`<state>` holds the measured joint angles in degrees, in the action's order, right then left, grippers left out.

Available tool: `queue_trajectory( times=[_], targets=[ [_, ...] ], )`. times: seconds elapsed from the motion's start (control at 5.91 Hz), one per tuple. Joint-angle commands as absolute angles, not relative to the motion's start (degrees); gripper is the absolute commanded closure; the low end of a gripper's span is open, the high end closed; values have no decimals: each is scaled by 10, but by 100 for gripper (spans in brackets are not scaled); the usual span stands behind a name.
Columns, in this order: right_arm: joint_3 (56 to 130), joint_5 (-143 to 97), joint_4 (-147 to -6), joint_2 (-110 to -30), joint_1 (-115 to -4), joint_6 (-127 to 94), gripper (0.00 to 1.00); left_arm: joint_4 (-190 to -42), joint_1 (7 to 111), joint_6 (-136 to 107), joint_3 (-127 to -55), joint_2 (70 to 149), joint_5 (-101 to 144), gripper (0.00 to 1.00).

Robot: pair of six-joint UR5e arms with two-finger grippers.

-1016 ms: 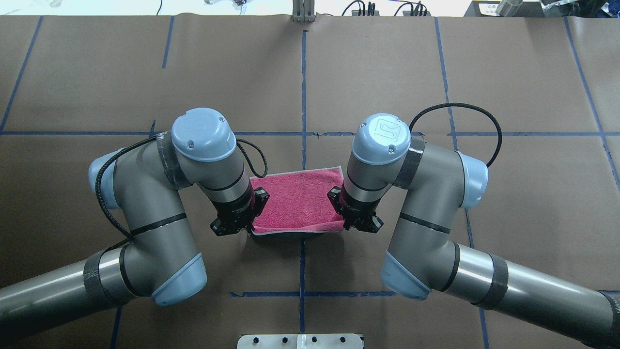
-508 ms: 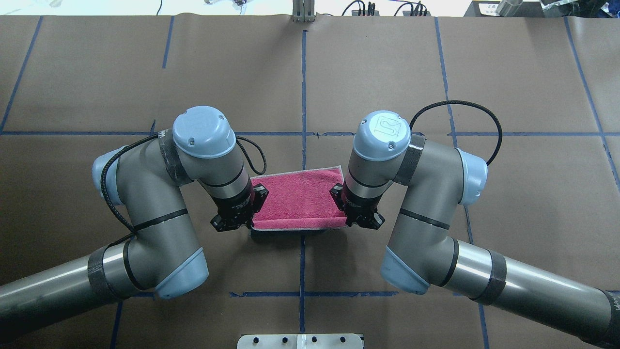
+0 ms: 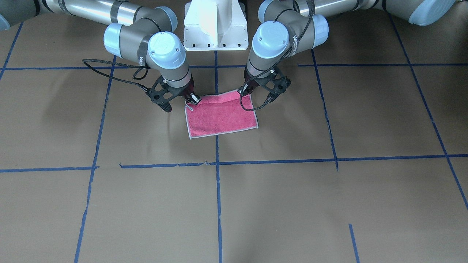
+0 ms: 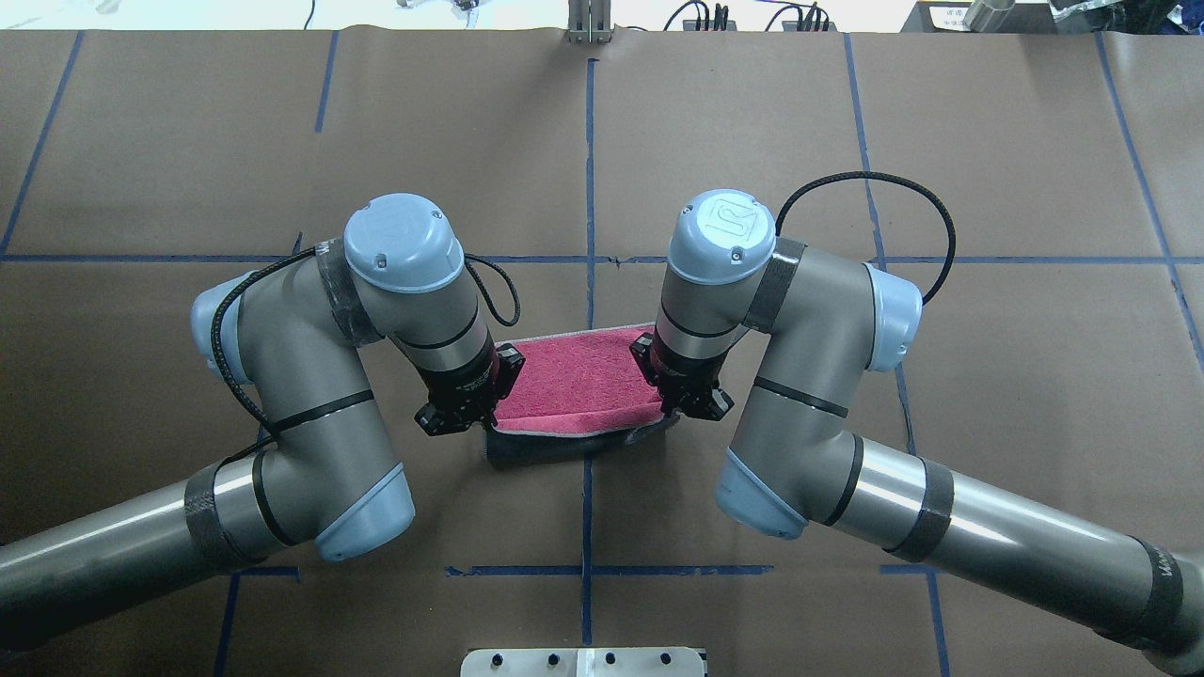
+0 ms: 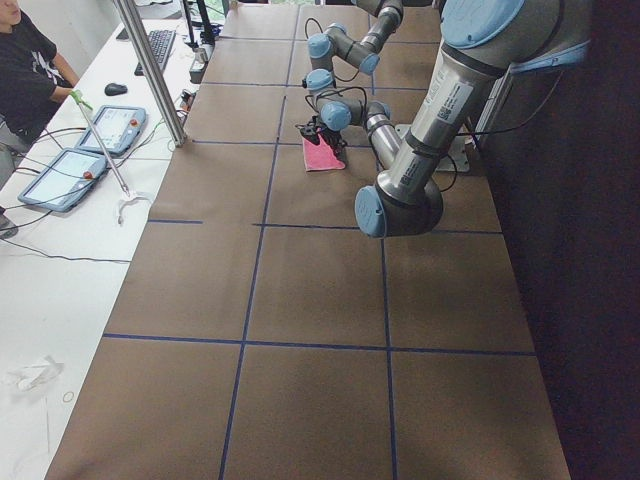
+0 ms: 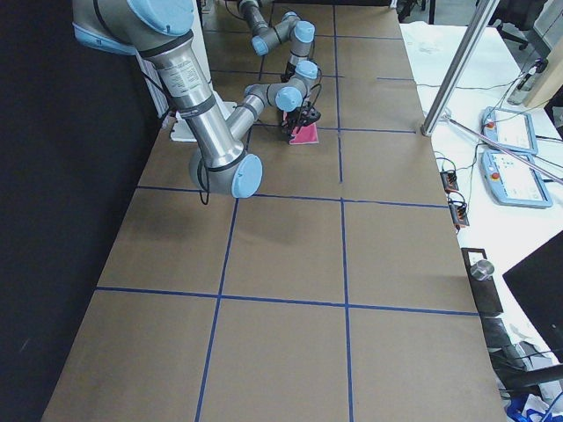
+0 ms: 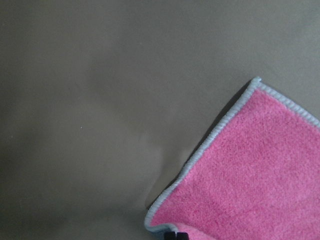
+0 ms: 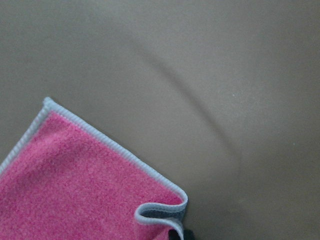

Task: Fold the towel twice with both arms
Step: 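Drag the folded edge with both grippers toward the robot, flattening the fold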

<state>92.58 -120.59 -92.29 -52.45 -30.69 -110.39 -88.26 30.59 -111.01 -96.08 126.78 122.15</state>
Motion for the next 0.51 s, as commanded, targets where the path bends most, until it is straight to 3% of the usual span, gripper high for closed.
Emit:
queue_trajectory(
  times=[0.0, 0.34],
  targets=[
    [923, -1218, -925, -524, -327, -1103, 100, -896, 319, -1108, -955, 1268, 1223, 100],
    [921, -1230, -925, -523, -341, -1103, 100, -896, 328, -1108, -954, 1268, 1228, 100]
  ],
)
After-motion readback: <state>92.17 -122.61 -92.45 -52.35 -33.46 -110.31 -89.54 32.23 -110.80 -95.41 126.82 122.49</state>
